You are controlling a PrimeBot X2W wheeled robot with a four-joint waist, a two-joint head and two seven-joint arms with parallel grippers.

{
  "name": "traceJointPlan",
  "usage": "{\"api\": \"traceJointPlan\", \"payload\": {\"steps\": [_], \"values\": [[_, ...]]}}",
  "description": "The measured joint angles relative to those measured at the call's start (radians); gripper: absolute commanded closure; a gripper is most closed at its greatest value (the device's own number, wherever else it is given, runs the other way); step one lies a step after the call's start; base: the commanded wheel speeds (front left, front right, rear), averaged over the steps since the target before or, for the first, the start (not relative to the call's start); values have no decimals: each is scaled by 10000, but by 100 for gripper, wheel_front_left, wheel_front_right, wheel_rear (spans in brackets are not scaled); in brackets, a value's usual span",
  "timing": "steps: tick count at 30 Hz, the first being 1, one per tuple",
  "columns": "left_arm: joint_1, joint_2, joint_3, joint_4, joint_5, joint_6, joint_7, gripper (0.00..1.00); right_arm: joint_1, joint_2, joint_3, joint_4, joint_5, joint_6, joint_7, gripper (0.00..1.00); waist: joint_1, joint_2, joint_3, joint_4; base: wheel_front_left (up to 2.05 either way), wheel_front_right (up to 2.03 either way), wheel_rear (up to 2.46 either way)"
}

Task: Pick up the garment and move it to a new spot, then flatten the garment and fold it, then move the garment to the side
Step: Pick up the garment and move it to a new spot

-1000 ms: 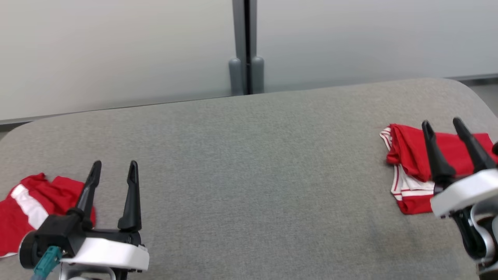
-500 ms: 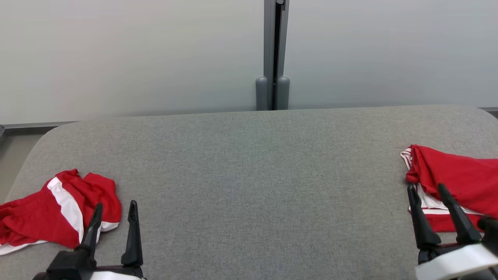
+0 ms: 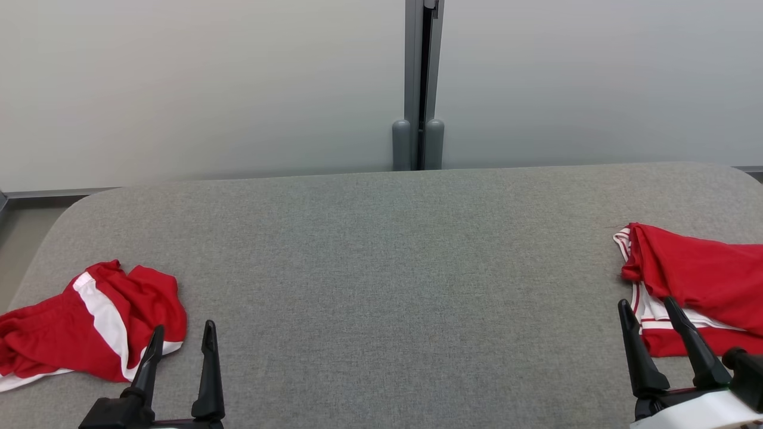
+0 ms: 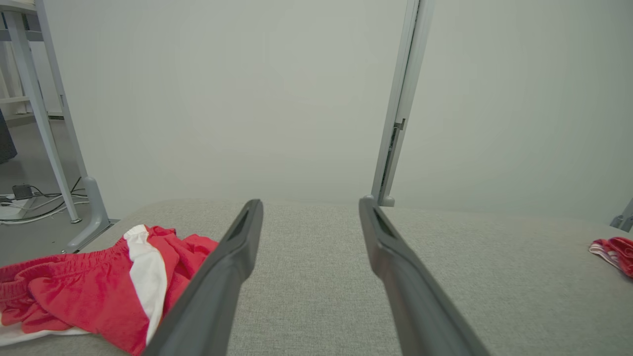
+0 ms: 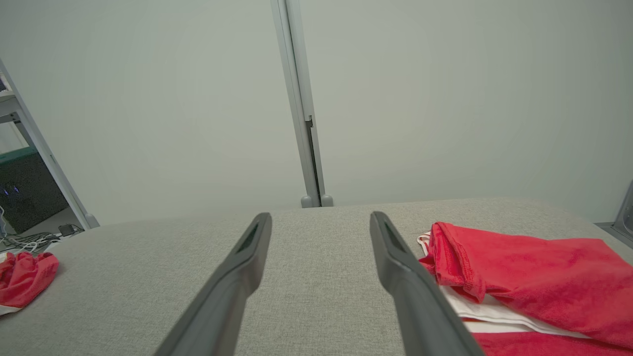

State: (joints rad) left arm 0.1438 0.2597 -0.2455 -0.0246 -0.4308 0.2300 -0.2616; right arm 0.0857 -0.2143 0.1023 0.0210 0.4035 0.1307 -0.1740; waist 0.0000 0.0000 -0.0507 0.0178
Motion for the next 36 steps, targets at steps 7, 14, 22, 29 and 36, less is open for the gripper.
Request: {"api": "traceJointPlan", "payload": {"steps": [7,14,22,29,36], "values": [[-2,-128,199,63,194,-268,0,0,-15,33,13,48,-15,0,2,0,0,0,-8,78,0,0,0],[-8,-140,407,75,290,-370,-2,0,-15,75,88,86,-73,0,48,0,0,0,15,318,0,0,0],[-65,-71,502,117,343,-420,-10,0,-17,188,339,125,-73,0,107,0,0,0,45,1105,0,0,0],[-195,44,500,140,314,-437,240,0,-174,245,581,255,-52,0,151,0,0,0,36,2175,0,0,0],[-129,173,610,-4,167,-347,458,0,-266,351,788,284,-48,0,201,0,0,0,40,3304,0,0,0]]}}
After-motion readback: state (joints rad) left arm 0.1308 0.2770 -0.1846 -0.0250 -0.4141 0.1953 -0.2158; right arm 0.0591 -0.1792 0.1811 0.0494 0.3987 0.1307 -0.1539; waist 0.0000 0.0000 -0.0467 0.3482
